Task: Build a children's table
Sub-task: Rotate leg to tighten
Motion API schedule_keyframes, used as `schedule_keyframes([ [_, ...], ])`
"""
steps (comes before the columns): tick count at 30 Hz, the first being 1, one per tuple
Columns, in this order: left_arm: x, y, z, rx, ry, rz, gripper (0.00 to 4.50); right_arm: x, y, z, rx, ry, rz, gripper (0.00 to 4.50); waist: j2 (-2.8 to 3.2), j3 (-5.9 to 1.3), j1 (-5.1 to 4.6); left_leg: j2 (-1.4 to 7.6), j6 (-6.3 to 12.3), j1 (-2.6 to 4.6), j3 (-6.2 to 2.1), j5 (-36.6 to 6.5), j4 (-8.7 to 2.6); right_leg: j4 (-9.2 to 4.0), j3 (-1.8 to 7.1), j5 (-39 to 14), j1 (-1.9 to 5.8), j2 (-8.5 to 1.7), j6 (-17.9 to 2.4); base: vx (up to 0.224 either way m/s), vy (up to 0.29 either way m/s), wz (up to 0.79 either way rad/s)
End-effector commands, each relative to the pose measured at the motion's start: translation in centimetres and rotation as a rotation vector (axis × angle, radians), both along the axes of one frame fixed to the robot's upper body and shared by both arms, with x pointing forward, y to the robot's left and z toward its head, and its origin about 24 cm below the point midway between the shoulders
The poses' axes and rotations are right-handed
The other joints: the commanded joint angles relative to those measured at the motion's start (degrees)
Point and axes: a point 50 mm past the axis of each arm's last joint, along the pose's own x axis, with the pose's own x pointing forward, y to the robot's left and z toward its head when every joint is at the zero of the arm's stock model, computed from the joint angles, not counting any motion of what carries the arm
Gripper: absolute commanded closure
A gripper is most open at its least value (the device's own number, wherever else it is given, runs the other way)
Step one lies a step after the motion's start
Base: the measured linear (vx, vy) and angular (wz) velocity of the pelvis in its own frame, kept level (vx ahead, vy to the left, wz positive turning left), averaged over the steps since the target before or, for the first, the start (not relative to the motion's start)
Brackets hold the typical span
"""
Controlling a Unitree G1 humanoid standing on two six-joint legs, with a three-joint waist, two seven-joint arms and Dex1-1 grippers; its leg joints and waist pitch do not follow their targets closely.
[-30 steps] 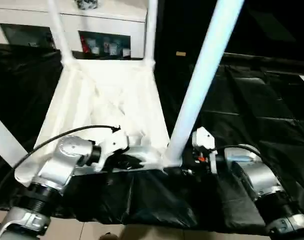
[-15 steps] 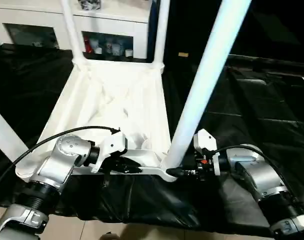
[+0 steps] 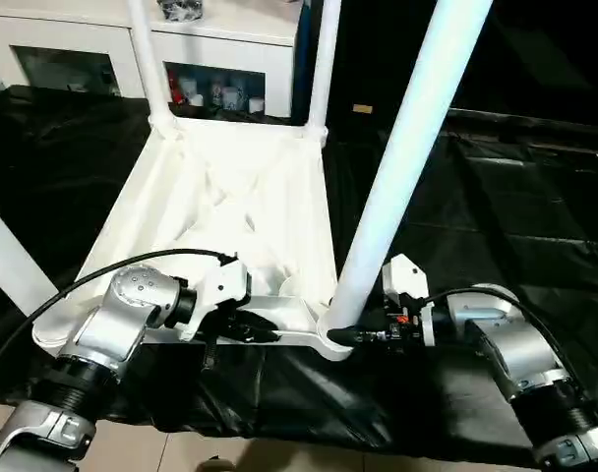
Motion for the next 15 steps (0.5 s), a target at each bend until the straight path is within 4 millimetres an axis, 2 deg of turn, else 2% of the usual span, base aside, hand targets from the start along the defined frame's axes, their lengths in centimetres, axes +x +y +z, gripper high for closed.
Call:
schedule_keyframes([
  [1, 1.6, -0.7, 1.0, -0.054, -0.113, 0.174, 4.5, -2.1, 2.0, -2.9, -0.017, 0.138, 0.062, 2.43, 0.18, -2.32, -0.36, 0.6, 1.07, 0.15, 0.57, -14.3, -3.86, -3.78, 1.58, -9.1, 2.29, -2.0, -11.4, 0.0, 0.0, 0.0],
  [3, 1.9, -1.4, 0.7, -0.065, -0.128, 0.228, 4.5, -1.5, 2.5, -3.5, -0.033, 0.128, -0.043, 2.44, 0.18, -1.93, -0.66, 0.63, -0.35, 0.51, 0.32, -19.5, -4.34, -4.82, 1.65, -19.1, 1.87, -2.37, -9.3, 0.0, 0.0, 0.0],
  [4, 1.9, -1.6, 0.7, -0.068, -0.131, 0.238, 4.5, -1.3, 2.6, -3.7, -0.036, 0.121, -0.07, 2.45, 0.18, -1.93, -0.66, 0.63, -0.35, 0.51, 0.32, -19.5, -4.34, -4.82, 1.65, -19.1, 1.87, -2.37, -9.3, -0.057, -0.004, -0.02],
  [5, 2.1, -2.4, 0.5, -0.079, -0.135, 0.267, 4.5, -0.8, 3.0, -4.0, -0.042, 0.109, -0.155, 2.45, 0.09, -1.89, -0.98, 0.61, -1.24, 0.48, 0.01, -21.5, -4.56, -5.39, 1.6, -25.0, 1.78, -2.6, -7.0, -0.057, -0.004, -0.02],
  [7, 2.2, -4.3, 0.1, -0.097, -0.138, 0.312, 4.5, 0.1, 4.1, -4.6, -0.031, 0.123, -0.311, 2.46, -0.21, -1.69, -2.09, 0.39, -1.87, 0.31, -0.45, -23.4, -4.76, -6.01, 1.31, -30.7, 1.63, -2.66, -4.8, -0.06, 0.003, -0.06],
  [8, 2.2, -4.3, 0.1, -0.097, -0.138, 0.312, 4.5, 0.1, 4.1, -4.6, -0.031, 0.123, -0.311, 2.46, -0.16, -1.61, -2.39, 0.33, -1.99, 0.27, -0.58, -24.2, -4.78, -6.14, 1.18, -32.4, 1.59, -2.67, -4.2, -0.061, 0.006, -0.09],
  [9, 2.3, -4.7, 0.0, -0.101, -0.137, 0.319, 4.5, 0.3, 4.4, -4.7, -0.026, 0.129, -0.341, 2.47, -0.25, -1.56, -2.5, 0.09, -1.91, 0.32, -0.87, -25.2, -4.75, -6.75, 0.87, -36.4, 1.62, -2.83, -2.4, -0.059, 0.011, -0.12],
  [10, 2.5, -6.1, -0.1, -0.11, -0.142, 0.347, 4.5, 0.7, 5.8, -4.8, -0.012, 0.148, -0.415, 2.47, -0.17, -1.48, -2.91, -0.05, -1.8, 0.54, -1.01, -26.3, -4.69, -7.25, 0.82, -38.6, 1.22, -2.84, -1.6, 0.0, 0.0, 0.0],
  [11, 2.6, -6.9, -0.1, -0.112, -0.145, 0.356, 4.5, 1.0, 6.6, -4.9, -0.01, 0.152, -0.456, 2.47, -0.05, -1.42, -3.16, -0.09, -1.95, 0.67, -1.14, -26.9, -4.7, -7.43, 0.7, -39.5, 1.04, -2.83, -1.5, 0.0, 0.0, 0.0],
  [12, 2.6, -7.0, -0.1, -0.112, -0.146, 0.358, 4.5, 1.1, 6.7, -4.9, -0.01, 0.152, -0.464, 2.47, -0.03, -1.4, -3.72, -0.36, -2.0, 0.96, -1.46, -28.2, -4.61, -8.05, 0.12, -41.5, 1.05, -2.84, -1.0, 0.0, 0.0, 0.0],
  [13, 2.8, -8.1, -0.1, -0.114, -0.158, 0.374, 4.5, 1.7, 8.1, -4.8, -0.01, 0.153, -0.539, 2.47, 0.13, -1.56, -3.92, -0.28, -2.02, 0.92, -1.63, -28.5, -4.74, -7.97, 0.05, -40.7, 1.34, -2.92, -1.2, 0.0, 0.0, 0.0],
  [14, 2.8, -8.5, 0.0, -0.117, -0.16, 0.38, 4.5, 1.9, 8.6, -4.7, -0.006, 0.152, -0.561, 2.47, 0.39, -1.54, -4.51, -0.24, -2.08, 0.53, -1.92, -29.3, -5.17, -8.04, -0.44, -39.5, 1.76, -2.75, -1.2, 0.0, 0.0, 0.0],
  [15, 2.9, -8.7, 0.0, -0.119, -0.161, 0.385, 4.5, 2.0, 8.9, -4.6, -0.003, 0.151, -0.571, 2.47, 1.01, -1.51, -4.76, -0.08, -1.92, 0.98, -2.22, -31.6, -5.35, -8.46, -1.13, -38.7, 1.91, -2.76, -1.5, -0.057, 0.038, -0.13],
])
